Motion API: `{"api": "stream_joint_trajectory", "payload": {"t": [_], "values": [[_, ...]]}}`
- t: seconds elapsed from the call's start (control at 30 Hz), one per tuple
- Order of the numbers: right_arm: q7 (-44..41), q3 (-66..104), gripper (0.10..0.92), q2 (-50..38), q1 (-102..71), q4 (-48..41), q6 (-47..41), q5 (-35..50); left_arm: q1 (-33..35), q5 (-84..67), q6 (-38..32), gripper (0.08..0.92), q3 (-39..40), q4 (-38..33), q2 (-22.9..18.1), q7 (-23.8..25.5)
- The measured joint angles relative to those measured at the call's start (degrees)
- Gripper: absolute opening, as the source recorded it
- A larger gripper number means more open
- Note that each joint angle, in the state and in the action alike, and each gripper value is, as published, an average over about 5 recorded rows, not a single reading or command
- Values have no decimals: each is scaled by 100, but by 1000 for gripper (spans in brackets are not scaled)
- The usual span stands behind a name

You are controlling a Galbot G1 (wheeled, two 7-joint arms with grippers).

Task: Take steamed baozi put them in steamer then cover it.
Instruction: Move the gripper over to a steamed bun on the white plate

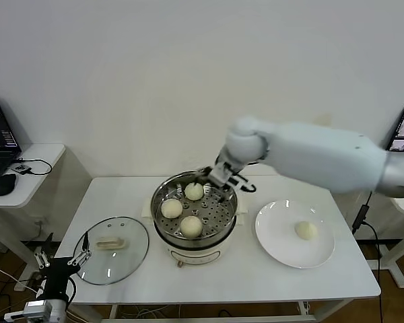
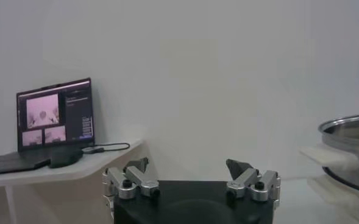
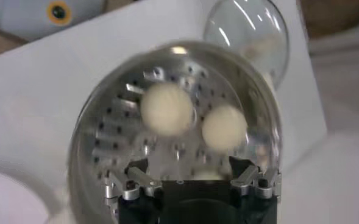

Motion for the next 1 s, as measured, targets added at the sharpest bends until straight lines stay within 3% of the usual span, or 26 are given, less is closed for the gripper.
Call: {"api": "stream_joint_trajectory", "payload": {"t": [0.53, 1.0], "values": [[-126, 1213, 823, -2387, -1400, 290, -1121, -358, -81, 43, 145, 823, 159, -3, 227, 23], [-78, 2507, 823, -2817, -3343, -329, -1228, -1309, -20, 104, 206, 823, 129, -45, 211, 25]]}}
